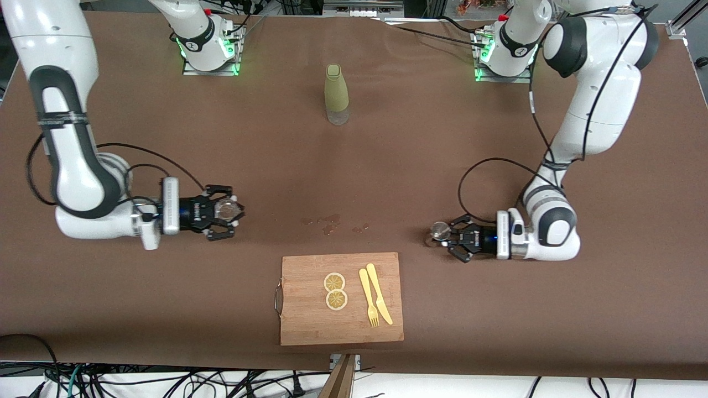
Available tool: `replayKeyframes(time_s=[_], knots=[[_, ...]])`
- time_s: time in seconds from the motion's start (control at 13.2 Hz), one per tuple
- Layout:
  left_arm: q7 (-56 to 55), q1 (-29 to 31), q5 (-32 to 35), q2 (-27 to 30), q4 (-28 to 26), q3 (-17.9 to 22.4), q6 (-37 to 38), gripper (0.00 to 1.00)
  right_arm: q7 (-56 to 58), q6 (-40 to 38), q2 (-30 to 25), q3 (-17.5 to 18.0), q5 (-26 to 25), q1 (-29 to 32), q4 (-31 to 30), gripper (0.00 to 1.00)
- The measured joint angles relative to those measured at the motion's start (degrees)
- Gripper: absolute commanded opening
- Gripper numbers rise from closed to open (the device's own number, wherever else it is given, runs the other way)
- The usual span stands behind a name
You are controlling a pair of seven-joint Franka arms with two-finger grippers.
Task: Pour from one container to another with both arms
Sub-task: 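Carry the glass back with the right gripper while the left gripper returns the jigger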
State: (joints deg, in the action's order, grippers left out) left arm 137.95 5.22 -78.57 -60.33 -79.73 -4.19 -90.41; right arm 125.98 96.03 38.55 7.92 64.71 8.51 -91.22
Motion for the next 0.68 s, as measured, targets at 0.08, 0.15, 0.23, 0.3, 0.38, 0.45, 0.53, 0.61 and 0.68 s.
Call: replayKeyframes(time_s=[0.08, 0.15, 0.23, 0.3, 0.38, 0.45, 0.53, 0.61, 0.68], knots=[[0.23, 2.14, 2.22, 0.00, 0.01, 0.84, 2.72, 0.00, 1.19, -1.42, 0.61, -0.01, -1.14, 2.28, -0.07, 0.02], [0.92, 4.16, 3.79, 0.00, 0.02, 2.33, 5.56, 0.00, 2.10, -2.62, 1.16, -0.02, -2.28, 4.31, -0.13, 0.02], [2.19, 6.08, 4.63, 0.01, 0.02, 4.14, 8.37, 0.00, 3.27, -3.85, 1.71, -0.03, -3.40, 6.21, -0.23, 0.02], [3.58, 7.75, 5.20, 0.00, 0.02, 6.10, 11.00, 0.00, 4.68, -5.14, 2.34, -0.02, -4.15, 8.00, -0.43, 0.02], [4.96, 9.11, 6.02, 0.00, 0.02, 7.75, 13.33, 0.00, 6.23, -6.31, 3.09, -0.04, -4.59, 9.63, -0.90, 0.02], [6.55, 10.37, 7.22, 0.00, 0.01, 8.67, 15.14, 0.00, 7.75, -7.24, 3.87, -0.08, -5.16, 11.09, -1.46, 0.02], [8.15, 11.53, 8.50, 0.00, 0.00, 8.96, 16.21, 0.00, 9.16, -7.73, 4.69, -0.17, -6.08, 12.31, -1.94, 0.02], [9.84, 12.52, 9.75, 0.00, -0.02, 9.05, 16.85, 0.00, 10.46, -7.85, 5.42, -0.46, -6.84, 12.98, -2.28, 0.02], [11.48, 13.42, 10.94, 0.00, -0.05, 9.13, 17.26, 0.00, 12.08, -7.87, 6.20, -1.02, -7.21, 13.20, -2.66, 0.02]])
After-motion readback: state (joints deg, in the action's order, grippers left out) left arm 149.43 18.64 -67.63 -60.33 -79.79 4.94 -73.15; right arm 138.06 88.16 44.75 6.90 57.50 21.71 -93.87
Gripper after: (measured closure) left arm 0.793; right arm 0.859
